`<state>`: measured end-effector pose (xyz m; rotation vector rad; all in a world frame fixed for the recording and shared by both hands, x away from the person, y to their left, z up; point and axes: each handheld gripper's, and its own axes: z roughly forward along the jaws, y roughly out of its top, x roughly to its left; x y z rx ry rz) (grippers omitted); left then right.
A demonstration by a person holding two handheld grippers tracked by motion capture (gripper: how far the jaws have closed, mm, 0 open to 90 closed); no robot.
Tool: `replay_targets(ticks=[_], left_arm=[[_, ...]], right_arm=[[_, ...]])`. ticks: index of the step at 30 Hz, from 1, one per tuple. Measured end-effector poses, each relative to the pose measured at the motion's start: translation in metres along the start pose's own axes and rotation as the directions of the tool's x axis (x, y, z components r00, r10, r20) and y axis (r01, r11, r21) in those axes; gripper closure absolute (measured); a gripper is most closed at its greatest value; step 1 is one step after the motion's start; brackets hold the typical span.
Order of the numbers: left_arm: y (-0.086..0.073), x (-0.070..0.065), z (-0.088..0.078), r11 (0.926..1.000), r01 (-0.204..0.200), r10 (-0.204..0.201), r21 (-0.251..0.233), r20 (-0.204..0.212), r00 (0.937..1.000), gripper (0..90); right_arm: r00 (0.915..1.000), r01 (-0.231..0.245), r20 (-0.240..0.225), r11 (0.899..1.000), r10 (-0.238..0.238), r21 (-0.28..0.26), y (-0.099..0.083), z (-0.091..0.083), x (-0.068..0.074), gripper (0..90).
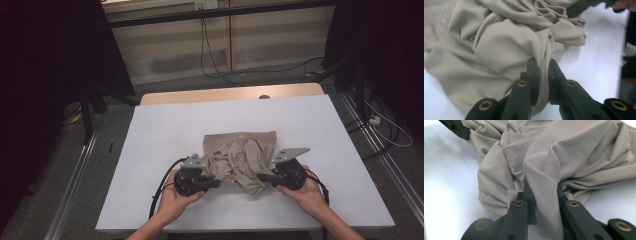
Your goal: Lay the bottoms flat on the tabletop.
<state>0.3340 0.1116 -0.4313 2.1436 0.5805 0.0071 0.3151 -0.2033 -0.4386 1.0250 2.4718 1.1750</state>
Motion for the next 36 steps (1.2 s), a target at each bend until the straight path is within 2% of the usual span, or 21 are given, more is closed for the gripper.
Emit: replay_targets(ticks=[2,3,4,5,6,9,12,13,16,19,22,24,25,26,27,29,31,32,33,35,36], left_arm=[[-0.005,-0.001,-0.002,0.9994,0.025,-0.025,-0.022,-0.027,0.9993,77.4],[-0.005,0.001,-0.003,0.9992,0.028,-0.029,-0.028,-0.037,0.9989,65.1],[-0.004,0.003,-0.004,0.9986,0.033,-0.035,-0.041,-0.047,0.9983,65.1],[-0.003,0.005,-0.005,0.9974,0.035,-0.039,-0.063,-0.073,0.9966,57.9],[0.0,0.007,-0.007,0.9966,0.035,-0.042,-0.075,-0.098,0.9943,46.3],[0.011,0.015,-0.007,0.9935,0.007,-0.024,-0.113,-0.154,0.9878,41.8],[0.023,0.025,0.003,0.9942,-0.005,-0.015,-0.108,-0.183,0.9829,37.0],[0.027,0.029,0.008,0.9952,-0.012,-0.007,-0.097,-0.197,0.9804,35.2],[0.035,0.039,0.024,0.9965,0.007,-0.024,-0.083,-0.212,0.977,31.9],[0.035,0.048,0.033,0.9979,0.027,-0.04,-0.059,-0.237,0.9707,30.1],[0.028,0.058,0.032,0.9974,0.063,-0.07,-0.036,-0.248,0.9663,27.8],[0.024,0.064,0.026,0.9965,0.077,-0.083,-0.034,-0.271,0.9589,28.6],[0.022,0.067,0.023,0.9952,0.088,-0.096,-0.043,-0.278,0.9559,34.3],[0.02,0.071,0.02,0.9953,0.09,-0.096,-0.036,-0.276,0.9563,34.3],[0.018,0.074,0.018,0.9953,0.093,-0.097,-0.027,-0.277,0.9559,40.6],[0.015,0.08,0.018,0.9943,0.106,-0.104,-0.011,-0.301,0.9479,43.6],[0.011,0.083,0.025,0.9915,0.129,-0.121,0.012,-0.281,0.9519,44.8],[0.009,0.083,0.03,0.9911,0.129,-0.116,0.033,-0.274,0.9547,44.4],[0.009,0.079,0.032,0.9945,0.096,-0.079,0.043,-0.292,0.9532,42.0],[0.011,0.072,0.035,0.9955,0.067,-0.041,0.067,-0.335,0.9412,42.2],[0.011,0.07,0.035,0.9965,0.053,-0.03,0.064,-0.323,0.9458,48.0]], right_arm=[[0.9999,0.002,0.016,1.0,-0.002,-0.017,-0.007,-0.006,0.006,66.3],[0.9995,0.0,0.033,1.0,0.001,-0.023,-0.008,-0.008,0.008,55.8],[0.999,-0.002,0.044,0.999,0.004,-0.039,-0.008,-0.01,0.008,50.5],[0.9986,-0.004,0.052,0.998,0.008,-0.065,-0.005,-0.013,0.007,46.8],[0.9971,-0.007,0.075,0.994,0.015,-0.113,0.004,-0.016,0.003,35.3],[0.9951,-0.027,0.09,0.989,0.041,-0.146,0.017,-0.017,-0.003,31.6],[0.9914,-0.01,0.127,0.985,0.032,-0.172,0.037,-0.008,-0.015,31.4],[0.9878,-0.02,0.149,0.984,0.047,-0.176,0.048,0.005,-0.023,31.9],[0.9877,-0.03,0.148,0.989,0.052,-0.148,0.052,0.023,-0.03,37.0],[0.9903,-0.04,0.131,0.998,0.047,-0.057,0.047,0.047,-0.033,48.9],[0.9948,-0.016,0.101,1.0,0.015,0.012,0.037,0.057,-0.028,67.6],[0.9959,-0.019,0.089,1.0,0.017,0.022,0.033,0.057,-0.023,73.8],[0.9989,0.002,0.046,0.999,-0.004,0.038,0.032,0.051,-0.017,80.1],[0.9989,0.002,0.046,0.999,-0.004,0.038,0.032,0.051,-0.017,80.1],[0.9994,0.018,0.029,0.998,-0.02,0.053,0.029,0.049,-0.012,80.7],[0.9983,0.058,0.009,0.996,-0.058,0.071,0.025,0.043,-0.001,81.3],[0.9974,0.072,-0.018,0.994,-0.07,0.082,0.02,0.037,0.007,81.3],[0.9969,0.076,-0.025,0.994,-0.074,0.08,0.016,0.034,0.01,81.3],[0.9968,0.076,-0.029,0.994,-0.074,0.077,0.013,0.031,0.012,81.1],[0.9972,0.071,-0.027,0.996,-0.07,0.061,0.007,0.026,0.014,80.1],[0.9979,0.062,-0.021,0.997,-0.061,0.051,0.005,0.025,0.013,79.3]])
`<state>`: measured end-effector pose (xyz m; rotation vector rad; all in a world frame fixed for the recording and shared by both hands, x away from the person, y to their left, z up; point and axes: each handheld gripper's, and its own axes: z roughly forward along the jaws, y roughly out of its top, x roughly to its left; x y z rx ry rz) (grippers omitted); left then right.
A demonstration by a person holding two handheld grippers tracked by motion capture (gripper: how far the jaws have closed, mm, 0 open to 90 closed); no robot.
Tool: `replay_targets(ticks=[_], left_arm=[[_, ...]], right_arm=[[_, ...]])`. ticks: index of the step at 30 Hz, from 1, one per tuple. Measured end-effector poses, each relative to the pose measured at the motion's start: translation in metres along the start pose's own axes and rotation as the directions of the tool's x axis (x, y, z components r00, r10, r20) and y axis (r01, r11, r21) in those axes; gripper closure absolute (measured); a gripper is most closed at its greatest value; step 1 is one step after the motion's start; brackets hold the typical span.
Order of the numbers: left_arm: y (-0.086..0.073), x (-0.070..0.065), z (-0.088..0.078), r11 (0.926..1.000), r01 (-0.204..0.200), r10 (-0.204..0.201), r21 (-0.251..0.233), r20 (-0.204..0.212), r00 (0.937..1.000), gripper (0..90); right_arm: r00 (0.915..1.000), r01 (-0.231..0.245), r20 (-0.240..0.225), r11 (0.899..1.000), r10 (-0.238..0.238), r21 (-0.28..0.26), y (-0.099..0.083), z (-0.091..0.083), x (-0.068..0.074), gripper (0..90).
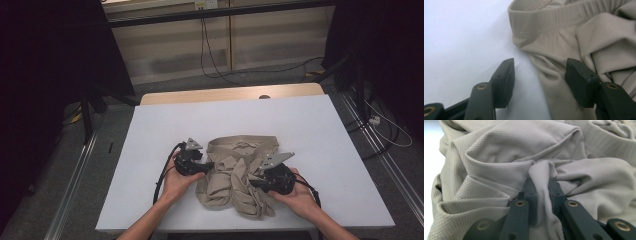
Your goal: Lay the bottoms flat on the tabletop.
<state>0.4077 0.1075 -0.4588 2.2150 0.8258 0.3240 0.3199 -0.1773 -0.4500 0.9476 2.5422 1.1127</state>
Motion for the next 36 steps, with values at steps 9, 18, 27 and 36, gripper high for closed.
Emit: replay_targets(ticks=[9,18,27,36], left_arm=[[-0.019,-0.016,-0.028,0.9988,-0.002,-0.003,0.05,0.109,0.9941,89.2],[-0.024,-0.011,-0.033,0.9986,0.052,-0.053,0.011,0.11,0.9925,78.1],[-0.003,0.006,-0.028,0.9958,0.05,-0.047,-0.077,0.031,0.9984,53.8],[0.024,0.021,0.004,0.9931,0.097,-0.096,-0.066,0.008,0.9953,55.9]], right_arm=[[0.9996,-0.025,-0.011,1.0,0.025,-0.009,0.0,-0.001,0.003,72.9],[0.9992,-0.04,0.005,0.995,0.04,-0.089,0.007,-0.016,-0.007,44.5],[0.9762,-0.109,0.163,0.974,0.143,-0.199,0.014,-0.045,-0.056,42.0],[0.9353,-0.177,0.281,0.972,0.215,-0.154,0.032,-0.027,-0.106,57.7]])
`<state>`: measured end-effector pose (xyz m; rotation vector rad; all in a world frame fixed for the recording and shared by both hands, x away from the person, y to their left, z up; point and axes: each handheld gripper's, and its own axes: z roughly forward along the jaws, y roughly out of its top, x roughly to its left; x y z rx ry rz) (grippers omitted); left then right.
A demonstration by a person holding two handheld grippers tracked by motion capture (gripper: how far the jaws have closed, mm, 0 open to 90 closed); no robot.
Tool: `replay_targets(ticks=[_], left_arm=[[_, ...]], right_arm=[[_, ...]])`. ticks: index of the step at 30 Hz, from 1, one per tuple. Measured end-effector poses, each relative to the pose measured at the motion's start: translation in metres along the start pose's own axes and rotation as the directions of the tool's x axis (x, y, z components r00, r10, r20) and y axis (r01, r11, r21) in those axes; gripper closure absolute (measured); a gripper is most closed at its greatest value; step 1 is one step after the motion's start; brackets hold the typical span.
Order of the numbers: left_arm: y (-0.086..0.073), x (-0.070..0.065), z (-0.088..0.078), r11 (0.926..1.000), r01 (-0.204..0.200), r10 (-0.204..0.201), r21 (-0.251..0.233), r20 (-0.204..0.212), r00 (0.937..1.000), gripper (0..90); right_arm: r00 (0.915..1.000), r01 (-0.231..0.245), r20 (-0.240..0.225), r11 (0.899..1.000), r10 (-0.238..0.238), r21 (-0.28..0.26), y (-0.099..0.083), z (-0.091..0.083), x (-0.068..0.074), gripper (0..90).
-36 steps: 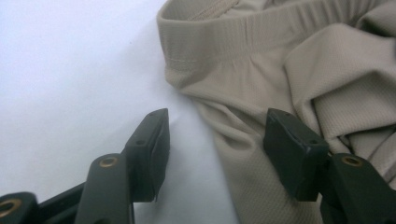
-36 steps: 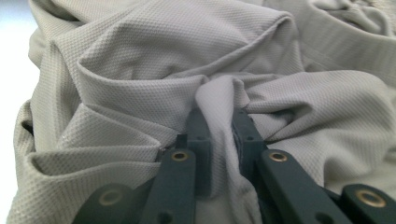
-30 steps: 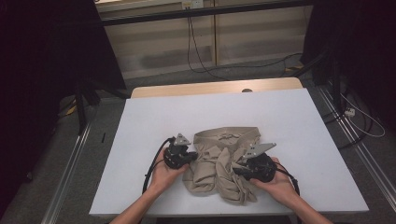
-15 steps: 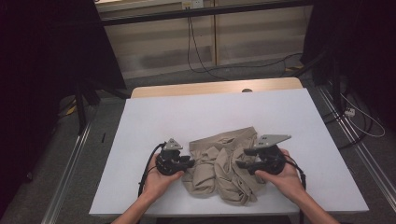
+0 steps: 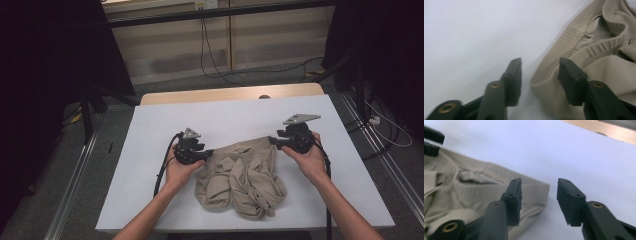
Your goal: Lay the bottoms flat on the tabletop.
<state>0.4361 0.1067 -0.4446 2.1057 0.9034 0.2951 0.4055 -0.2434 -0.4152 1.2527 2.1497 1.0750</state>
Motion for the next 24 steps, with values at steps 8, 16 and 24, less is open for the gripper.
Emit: replay_targets(ticks=[8,16,24], left_arm=[[-0.01,0.005,-0.017,0.9995,0.017,-0.017,-0.025,0.005,0.9998,48.8],[-0.014,0.007,-0.004,0.9974,0.063,-0.064,0.034,0.017,0.9978,71.1],[0.006,0.014,-0.008,0.9938,0.093,-0.093,-0.06,0.011,0.9956,85.3]], right_arm=[[0.9972,-0.074,0.001,0.997,0.074,0.035,-0.014,0.031,-0.021,64.6],[0.9933,-0.09,-0.064,0.992,0.096,0.085,-0.018,0.047,-0.021,76.4],[0.9957,-0.092,-0.005,0.996,0.092,0.002,-0.012,0.035,-0.025,82.8]])
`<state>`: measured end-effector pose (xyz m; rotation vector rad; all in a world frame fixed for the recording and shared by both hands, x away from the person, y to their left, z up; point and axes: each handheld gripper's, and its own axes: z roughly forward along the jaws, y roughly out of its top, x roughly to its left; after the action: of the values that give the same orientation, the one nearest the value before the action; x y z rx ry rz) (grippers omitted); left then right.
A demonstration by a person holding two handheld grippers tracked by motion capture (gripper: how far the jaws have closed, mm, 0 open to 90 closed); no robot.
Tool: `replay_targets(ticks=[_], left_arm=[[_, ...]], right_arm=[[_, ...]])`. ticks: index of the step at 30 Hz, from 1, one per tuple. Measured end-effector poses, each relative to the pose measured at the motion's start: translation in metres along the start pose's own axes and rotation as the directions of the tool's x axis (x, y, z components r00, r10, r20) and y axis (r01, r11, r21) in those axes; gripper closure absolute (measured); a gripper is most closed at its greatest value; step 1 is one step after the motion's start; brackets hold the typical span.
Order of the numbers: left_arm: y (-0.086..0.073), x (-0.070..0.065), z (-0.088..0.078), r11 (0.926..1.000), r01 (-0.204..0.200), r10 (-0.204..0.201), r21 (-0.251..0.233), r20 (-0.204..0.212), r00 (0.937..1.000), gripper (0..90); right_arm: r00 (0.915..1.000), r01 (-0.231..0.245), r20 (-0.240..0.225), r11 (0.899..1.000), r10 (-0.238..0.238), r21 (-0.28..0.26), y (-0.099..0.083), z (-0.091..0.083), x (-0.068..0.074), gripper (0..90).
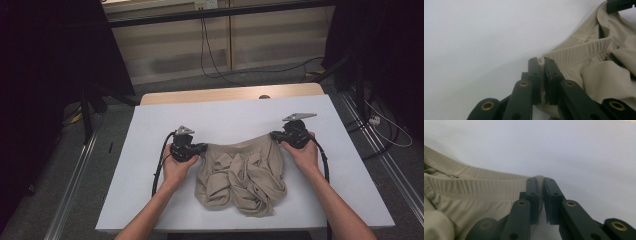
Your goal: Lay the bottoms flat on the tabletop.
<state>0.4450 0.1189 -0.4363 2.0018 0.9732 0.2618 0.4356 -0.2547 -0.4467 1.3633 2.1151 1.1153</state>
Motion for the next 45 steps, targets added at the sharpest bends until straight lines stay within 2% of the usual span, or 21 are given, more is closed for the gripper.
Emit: replay_targets(ticks=[4,6,9,10,11,12,13,15,17,19,22,24,27,28,30,32,33,35,37,42,45], left_arm=[[0.006,0.007,0.004,0.9987,0.048,-0.048,-0.018,0.005,0.9988,86.1],[0.004,0.009,0.01,0.9989,0.048,-0.048,-0.005,-0.005,0.9988,86.1],[0.0,0.012,0.018,0.9994,0.031,-0.03,0.016,-0.02,0.9993,85.6],[-0.001,0.013,0.021,0.9992,0.02,-0.018,0.034,-0.051,0.9986,85.1],[-0.003,0.015,0.022,0.9985,0.023,-0.021,0.049,-0.042,0.9989,84.2],[-0.005,0.017,0.023,0.9983,0.031,-0.028,0.05,-0.044,0.9986,84.0],[-0.006,0.018,0.022,0.9981,0.038,-0.037,0.048,-0.035,0.9987,83.9],[-0.005,0.017,0.02,0.998,0.04,-0.038,0.048,-0.051,0.998,80.8],[-0.004,0.018,0.019,0.997,0.061,-0.058,0.047,-0.054,0.9968,76.8],[-0.005,0.02,0.019,0.9967,0.064,-0.06,0.051,-0.074,0.9955,75.9],[-0.007,0.025,0.018,0.9941,0.09,-0.086,0.061,-0.067,0.9941,82.2],[-0.007,0.026,0.016,0.9918,0.106,-0.101,0.071,-0.061,0.993,84.0],[-0.009,0.028,0.014,0.9929,0.093,-0.089,0.074,-0.056,0.9944,83.7],[-0.009,0.029,0.013,0.9926,0.095,-0.091,0.076,-0.052,0.9945,83.6],[-0.008,0.028,0.013,0.9932,0.091,-0.087,0.073,-0.056,0.9946,82.0],[-0.008,0.027,0.013,0.9947,0.066,-0.058,0.079,-0.095,0.9938,78.0],[-0.009,0.027,0.015,0.995,0.068,-0.06,0.073,-0.104,0.9928,73.4],[-0.01,0.031,0.016,0.9947,0.081,-0.075,0.064,-0.083,0.9937,63.3],[-0.007,0.03,0.018,0.9957,0.085,-0.081,0.038,-0.081,0.9934,62.9],[-0.003,0.023,0.014,0.9967,0.081,-0.081,-0.009,-0.019,0.9965,61.3],[-0.002,0.018,0.015,0.9975,0.07,-0.07,0.006,-0.024,0.9972,58.9]], right_arm=[[0.9998,0.001,0.022,0.998,0.0,-0.056,0.003,-0.012,-0.004,84.6],[0.9998,-0.001,0.022,0.998,0.002,-0.057,0.002,-0.014,-0.006,84.7],[0.9997,0.003,0.023,1.0,-0.003,-0.021,-0.006,-0.01,-0.008,83.8],[0.9994,0.004,0.035,1.0,-0.003,-0.005,-0.008,-0.009,-0.009,86.6],[0.9968,0.007,0.079,1.0,-0.008,0.019,-0.011,-0.008,-0.011,80.5],[0.9968,-0.01,0.08,1.0,0.008,0.024,-0.013,-0.007,-0.015,79.5],[0.9978,-0.023,0.063,0.999,0.021,0.022,-0.015,-0.008,-0.019,77.0],[0.9975,-0.027,0.065,1.0,0.026,0.011,-0.015,-0.009,-0.023,72.3],[0.9986,-0.036,0.038,0.999,0.036,-0.002,-0.011,-0.008,-0.021,67.0],[0.9996,-0.011,0.024,1.0,0.011,0.0,-0.005,-0.004,-0.014,64.0],[0.9999,0.004,0.01,1.0,-0.004,0.03,0.003,0.01,-0.008,60.2],[0.9999,-0.012,-0.005,0.999,0.012,0.044,0.005,0.021,-0.008,57.9],[0.9993,-0.032,-0.016,0.998,0.033,0.051,0.004,0.03,-0.006,65.0],[0.999,-0.03,-0.031,0.998,0.031,0.054,0.004,0.029,-0.006,77.4],[0.9994,-0.022,-0.025,0.998,0.024,0.052,0.004,0.026,-0.004,84.9],[0.9999,-0.004,0.017,0.999,0.003,0.039,0.003,0.023,-0.004,85.8],[0.9993,-0.011,0.035,0.999,0.01,0.033,0.002,0.022,-0.005,85.8],[0.9992,-0.037,0.018,0.999,0.036,0.029,0.0,0.021,-0.012,85.7],[0.9987,-0.046,0.022,0.999,0.046,0.022,-0.002,0.021,-0.013,85.6],[0.9986,-0.019,0.051,0.999,0.017,0.028,0.0,0.021,-0.012,85.4],[0.9981,-0.05,0.036,0.998,0.049,0.022,-0.002,0.02,-0.016,84.4]])
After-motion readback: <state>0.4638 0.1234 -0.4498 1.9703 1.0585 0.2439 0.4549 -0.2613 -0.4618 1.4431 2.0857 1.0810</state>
